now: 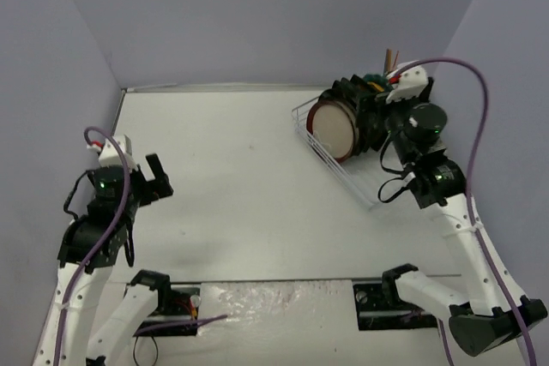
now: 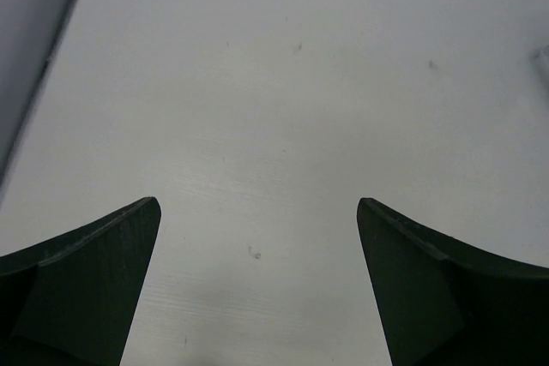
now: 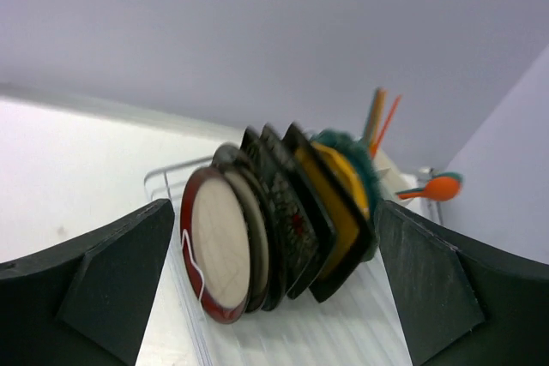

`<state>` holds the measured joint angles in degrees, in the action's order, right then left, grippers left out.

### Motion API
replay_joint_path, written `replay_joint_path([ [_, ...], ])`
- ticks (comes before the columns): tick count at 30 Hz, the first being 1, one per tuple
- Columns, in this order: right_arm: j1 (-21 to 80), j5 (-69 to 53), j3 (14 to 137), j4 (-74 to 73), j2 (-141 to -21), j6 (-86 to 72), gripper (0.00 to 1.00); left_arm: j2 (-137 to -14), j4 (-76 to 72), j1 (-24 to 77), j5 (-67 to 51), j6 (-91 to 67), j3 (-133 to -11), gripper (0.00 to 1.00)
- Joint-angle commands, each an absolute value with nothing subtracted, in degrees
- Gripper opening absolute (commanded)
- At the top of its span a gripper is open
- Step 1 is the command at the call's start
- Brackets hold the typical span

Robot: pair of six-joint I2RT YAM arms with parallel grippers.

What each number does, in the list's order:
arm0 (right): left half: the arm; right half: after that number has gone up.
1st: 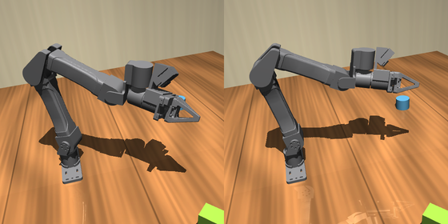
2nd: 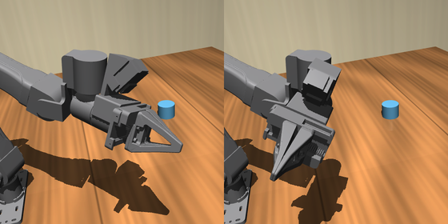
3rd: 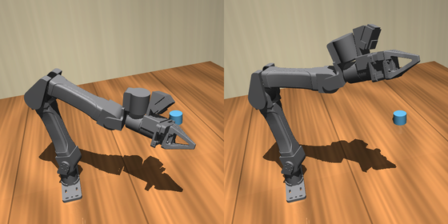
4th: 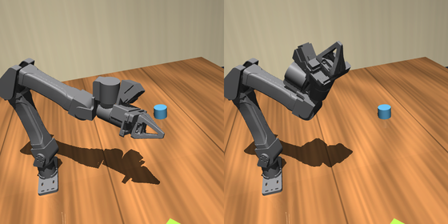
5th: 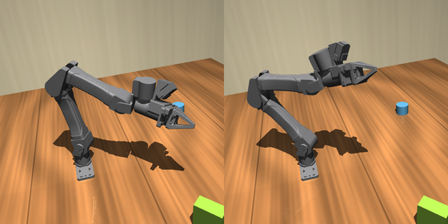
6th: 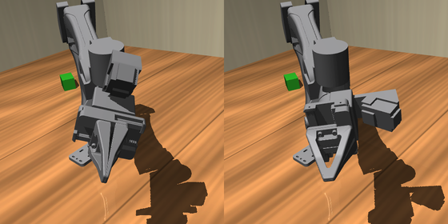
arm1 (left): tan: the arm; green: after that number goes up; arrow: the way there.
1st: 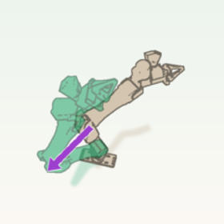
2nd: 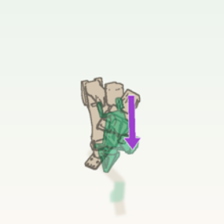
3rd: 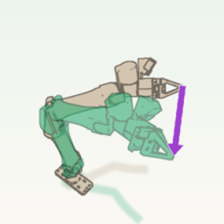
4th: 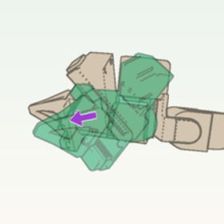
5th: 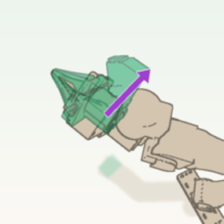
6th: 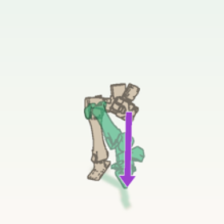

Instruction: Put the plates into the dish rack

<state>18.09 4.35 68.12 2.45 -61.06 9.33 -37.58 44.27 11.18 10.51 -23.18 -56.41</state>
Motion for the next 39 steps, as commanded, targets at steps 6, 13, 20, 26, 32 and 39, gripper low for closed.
replay_joint_path([
  [6,18.11,14.07,64.44,6.06,-42.16,6.48,1.0,-40.04,46.99,12.06,16.63,-18.19,-72.06,0.97],
  [13,18.11,20.52,59.55,4.83,-30.94,4.81,1.0,-40.71,45.73,14.29,17.91,-16.76,-76.51,0.97],
  [20,18.11,24.2,57.78,0.26,-25.88,2.9,1.0,-37.8,40.95,14.91,19.58,-18.09,-71.39,0.97],
  [26,18.11,24.77,56.96,-2.28,-24.63,0.89,1.0,-37.7,38.85,14.85,19.5,-17.85,-69.18,0.97],
  [32,18.11,23.73,56.98,-2.42,-25.74,0.75,1.0,-36.79,37.61,14.85,19.26,-18.84,-66.53,0.97],
  [39,18.11,23.64,57.7,-2.41,-26.01,0.88,1.0,-36.6,37.18,14.85,18.94,-18.98,-66.05,0.97],
])
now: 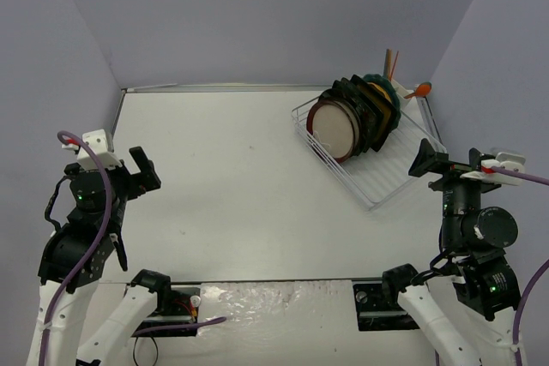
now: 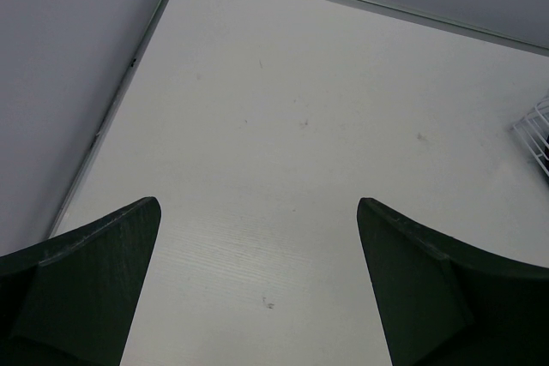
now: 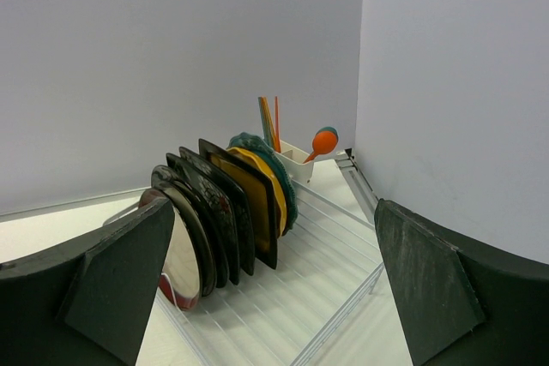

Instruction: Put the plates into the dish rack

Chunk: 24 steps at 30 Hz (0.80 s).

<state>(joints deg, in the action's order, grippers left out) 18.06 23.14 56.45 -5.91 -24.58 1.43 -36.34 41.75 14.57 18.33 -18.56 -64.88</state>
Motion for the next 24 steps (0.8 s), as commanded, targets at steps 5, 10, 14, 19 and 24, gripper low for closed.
replay_joint_path([
  [5,18.11,23.65,57.48,-2.37,-25.93,0.56,1.0,-36.35,37.53,14.85,19.25,-18.98,-65.74,0.97],
  [10,18.11,23.03,57.77,-2.37,-26.05,1.0,1.0,-36.45,37.37,14.85,19.3,-18.71,-65.48,0.97],
  [14,18.11,23.12,57.93,-2.45,-25.44,1.97,1.0,-36.56,37.44,14.93,19.42,-18.46,-65.58,0.97],
  [19,18.11,23.38,57.66,-2.46,-24.47,2.11,1.0,-36.47,37.35,14.85,19.37,-18.72,-65.16,0.97],
  [24,18.11,23.48,57.74,-2.72,-23.99,2.36,1.0,-36.39,37.6,14.85,19.5,-18.63,-64.78,0.97],
])
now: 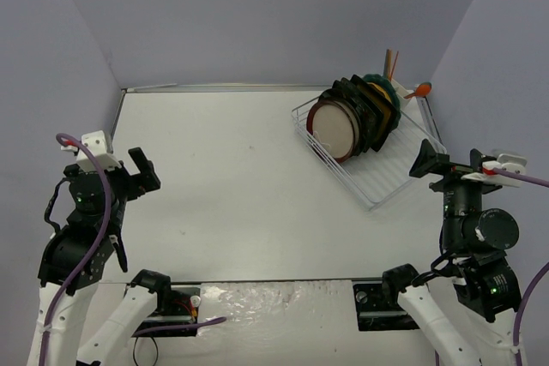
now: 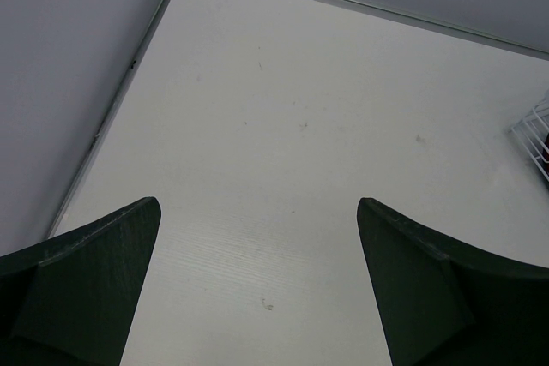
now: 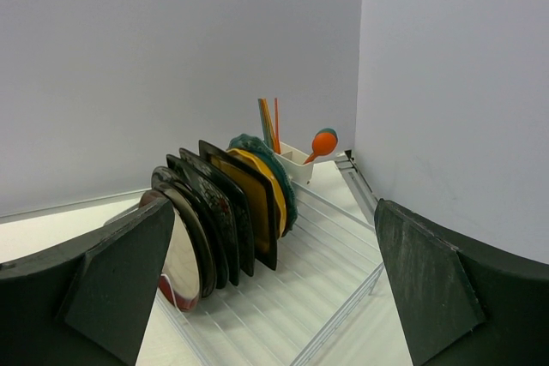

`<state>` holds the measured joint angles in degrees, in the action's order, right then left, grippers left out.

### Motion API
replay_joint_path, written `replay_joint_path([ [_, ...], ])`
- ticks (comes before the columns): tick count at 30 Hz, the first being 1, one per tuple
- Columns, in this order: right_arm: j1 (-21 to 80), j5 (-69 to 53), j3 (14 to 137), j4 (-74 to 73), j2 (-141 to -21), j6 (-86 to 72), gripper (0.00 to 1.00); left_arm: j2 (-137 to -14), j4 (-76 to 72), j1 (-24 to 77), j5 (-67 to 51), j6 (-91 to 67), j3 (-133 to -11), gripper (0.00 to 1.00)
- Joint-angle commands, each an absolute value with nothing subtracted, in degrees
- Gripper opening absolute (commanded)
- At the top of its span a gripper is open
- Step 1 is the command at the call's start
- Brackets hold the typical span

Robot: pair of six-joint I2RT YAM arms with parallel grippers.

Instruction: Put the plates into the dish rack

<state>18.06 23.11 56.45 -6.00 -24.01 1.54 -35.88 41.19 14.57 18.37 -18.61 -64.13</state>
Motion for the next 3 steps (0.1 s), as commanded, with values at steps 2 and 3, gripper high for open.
replay_joint_path([
  [2,18.11,23.38,57.74,-2.81,-23.99,2.37,1.0,-36.04,37.62,14.85,19.51,-18.63,-64.69,0.97],
  [3,18.11,23.31,57.74,-2.81,-23.99,2.44,1.0,-35.84,37.68,14.92,19.58,-18.76,-64.56,0.97],
])
